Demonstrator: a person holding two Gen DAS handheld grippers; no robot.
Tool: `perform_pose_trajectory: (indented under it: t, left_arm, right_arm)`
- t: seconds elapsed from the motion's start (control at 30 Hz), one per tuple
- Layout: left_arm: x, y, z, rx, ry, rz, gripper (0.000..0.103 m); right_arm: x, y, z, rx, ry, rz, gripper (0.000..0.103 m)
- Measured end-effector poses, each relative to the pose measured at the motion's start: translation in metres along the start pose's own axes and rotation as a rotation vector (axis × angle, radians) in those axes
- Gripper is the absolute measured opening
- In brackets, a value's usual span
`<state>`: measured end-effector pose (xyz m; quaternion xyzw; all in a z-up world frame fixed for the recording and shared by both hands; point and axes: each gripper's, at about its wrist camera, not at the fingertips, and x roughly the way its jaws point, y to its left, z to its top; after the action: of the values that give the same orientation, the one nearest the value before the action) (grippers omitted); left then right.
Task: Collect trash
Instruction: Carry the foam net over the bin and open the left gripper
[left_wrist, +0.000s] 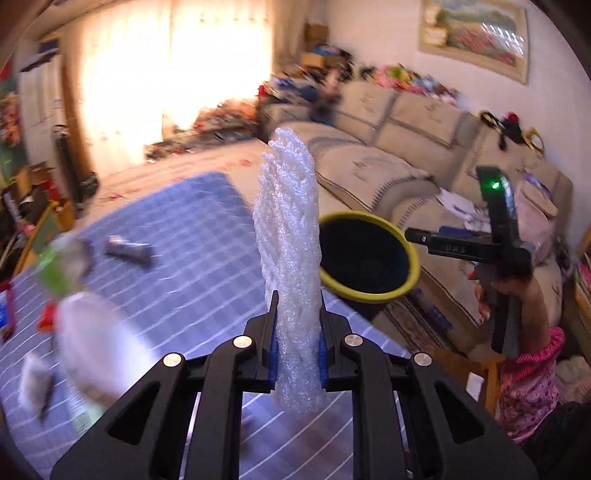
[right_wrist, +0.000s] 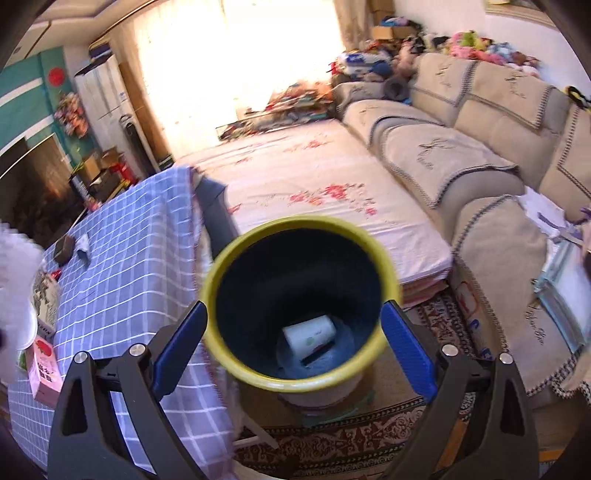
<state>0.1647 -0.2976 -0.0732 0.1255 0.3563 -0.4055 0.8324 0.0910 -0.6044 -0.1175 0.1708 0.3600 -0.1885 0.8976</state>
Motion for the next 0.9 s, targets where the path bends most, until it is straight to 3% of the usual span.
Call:
perform_pose_trajectory:
  t: [0.3, 0.47, 0.5, 0.57, 0.63, 0.8, 0.9]
  left_arm:
    - [0.155, -0.080, 0.052, 0.075, 0.187, -0.131, 0.017]
    - [0.225, -0.098, 0.065, 0.079, 0.264, -0.108, 0.021]
    - [0.234, -0.101, 0.067, 0.082, 0.270, -0.091, 0.024]
    - [0.256, -0.101, 0.071, 0.072, 0.284, -0.077, 0.054]
    - [0.265, -0.097, 0.075, 0.055, 0.275, -0.061, 0.070]
    - [0.263, -0.086, 0.080, 0.014, 0.272, -0.056, 0.071]
    - [0.222, -0.080, 0.079, 0.017, 0.182, -0.064, 0.072]
  right_arm:
    - [-0.023, -0.065, -0.011, 0.090, -0.011, -0.084, 0.092]
    - [-0.027, -0.086, -0.018, 0.125, -0.002, -0.097, 0.092]
    - [-0.026, -0.088, -0.018, 0.128, 0.001, -0.098, 0.092]
    - [-0.023, -0.091, -0.020, 0.134, 0.010, -0.101, 0.092]
    - [-0.021, -0.092, -0.021, 0.136, 0.019, -0.103, 0.092]
    - [-0.020, -0.089, -0.021, 0.128, 0.022, -0.094, 0.092]
    - [-0.020, -0.083, -0.022, 0.125, 0.021, -0.089, 0.092]
